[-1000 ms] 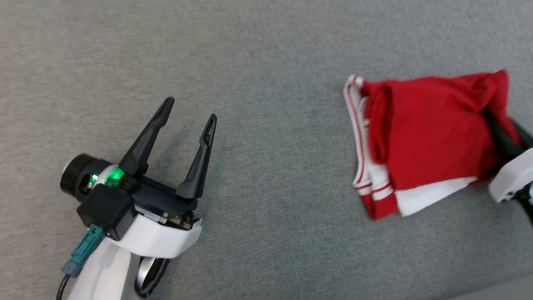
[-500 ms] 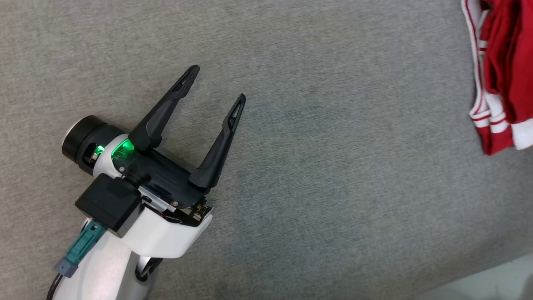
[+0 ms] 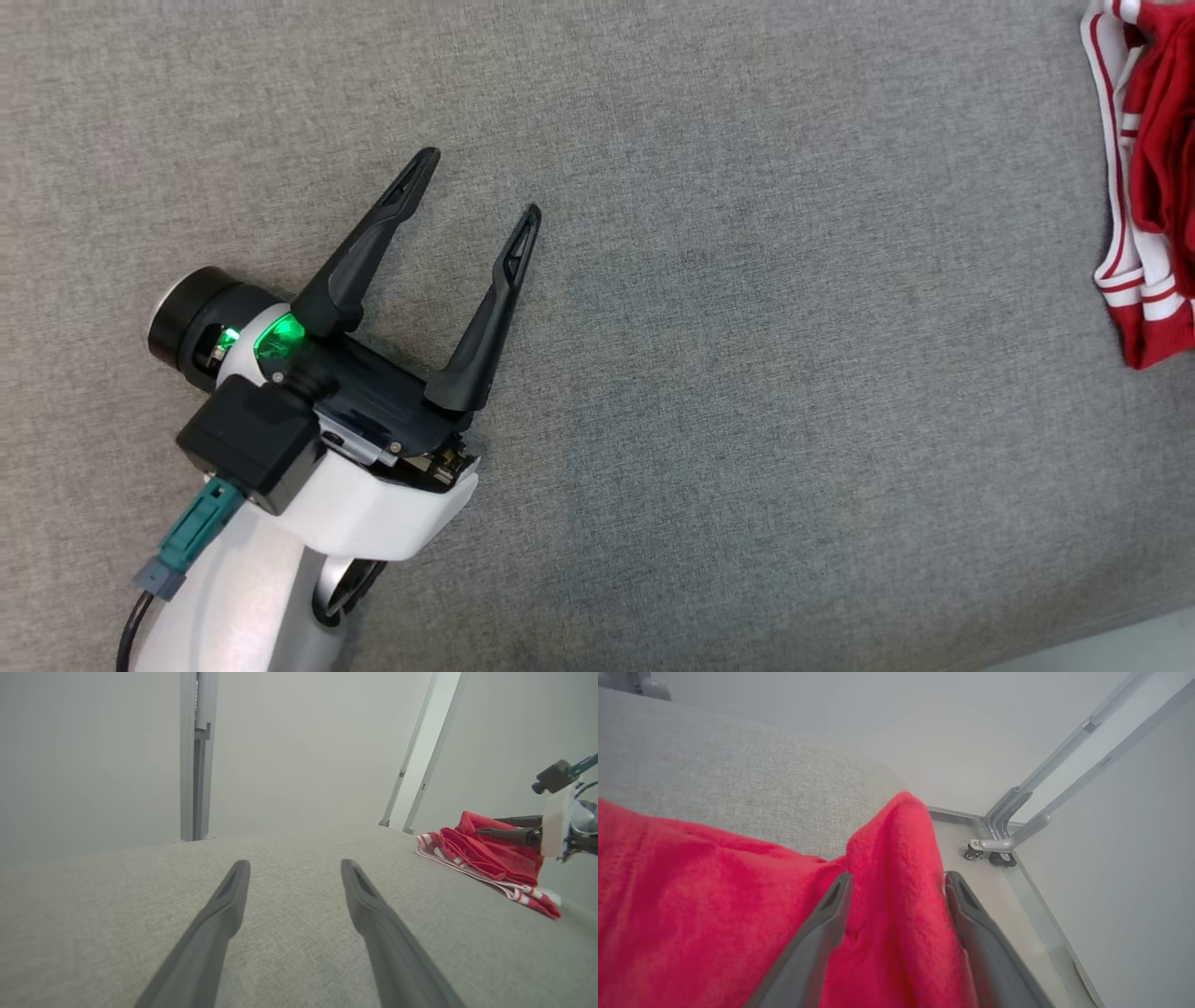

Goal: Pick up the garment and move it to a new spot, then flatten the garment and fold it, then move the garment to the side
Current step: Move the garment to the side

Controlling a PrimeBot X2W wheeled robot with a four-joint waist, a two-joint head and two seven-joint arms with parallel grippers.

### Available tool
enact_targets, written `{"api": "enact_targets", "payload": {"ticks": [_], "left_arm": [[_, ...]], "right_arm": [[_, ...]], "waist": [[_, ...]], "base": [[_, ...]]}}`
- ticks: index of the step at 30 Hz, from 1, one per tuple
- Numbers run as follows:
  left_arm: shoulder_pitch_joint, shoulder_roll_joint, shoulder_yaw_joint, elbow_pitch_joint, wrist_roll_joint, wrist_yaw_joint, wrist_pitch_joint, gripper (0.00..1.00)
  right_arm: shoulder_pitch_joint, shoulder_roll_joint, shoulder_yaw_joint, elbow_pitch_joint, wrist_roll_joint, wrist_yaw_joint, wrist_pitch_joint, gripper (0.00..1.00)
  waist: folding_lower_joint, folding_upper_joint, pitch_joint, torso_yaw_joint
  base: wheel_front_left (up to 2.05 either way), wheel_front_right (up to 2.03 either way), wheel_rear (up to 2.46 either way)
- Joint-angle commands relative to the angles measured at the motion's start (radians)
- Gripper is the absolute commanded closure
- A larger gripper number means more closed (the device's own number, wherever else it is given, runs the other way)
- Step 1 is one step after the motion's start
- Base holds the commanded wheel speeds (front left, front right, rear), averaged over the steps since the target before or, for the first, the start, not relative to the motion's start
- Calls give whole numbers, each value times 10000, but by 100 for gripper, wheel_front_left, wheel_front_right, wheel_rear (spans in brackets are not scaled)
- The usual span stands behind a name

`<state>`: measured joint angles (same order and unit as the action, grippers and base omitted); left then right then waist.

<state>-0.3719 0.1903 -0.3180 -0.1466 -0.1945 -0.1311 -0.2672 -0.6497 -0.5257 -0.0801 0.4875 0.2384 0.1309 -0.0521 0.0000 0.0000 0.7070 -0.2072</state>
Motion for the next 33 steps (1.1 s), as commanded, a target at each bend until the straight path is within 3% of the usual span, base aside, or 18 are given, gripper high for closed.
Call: {"api": "enact_targets", "payload": {"ticks": [1,10,16,21,33], "left_arm": [[241,29,54,196,-54,8,48,0],[486,-401,280,366,-114,8,38,0],[781,-733,568,504,-95,8,38,0],[1175,-1030,951,615,-40,8,36,0],[2259,-1361,2145,773,45,8,38,0]], "right_arm": [[54,6,-37,-190,209,-3,122,0],[256,-463,254,-1683,833,-3,858,0],[93,-421,585,-2661,1046,-3,1090,0],[100,-29,1005,-3276,1138,-3,860,0],[1408,1772,1690,-4198,1208,-3,-283,0]], "waist": [[0,0,-186,41],[0,0,-1226,110],[0,0,-2115,269],[0,0,-2977,444],[0,0,-4484,902]], "base": [[0,0,0],[0,0,0],[0,0,0],[0,0,0],[0,0,0]]}}
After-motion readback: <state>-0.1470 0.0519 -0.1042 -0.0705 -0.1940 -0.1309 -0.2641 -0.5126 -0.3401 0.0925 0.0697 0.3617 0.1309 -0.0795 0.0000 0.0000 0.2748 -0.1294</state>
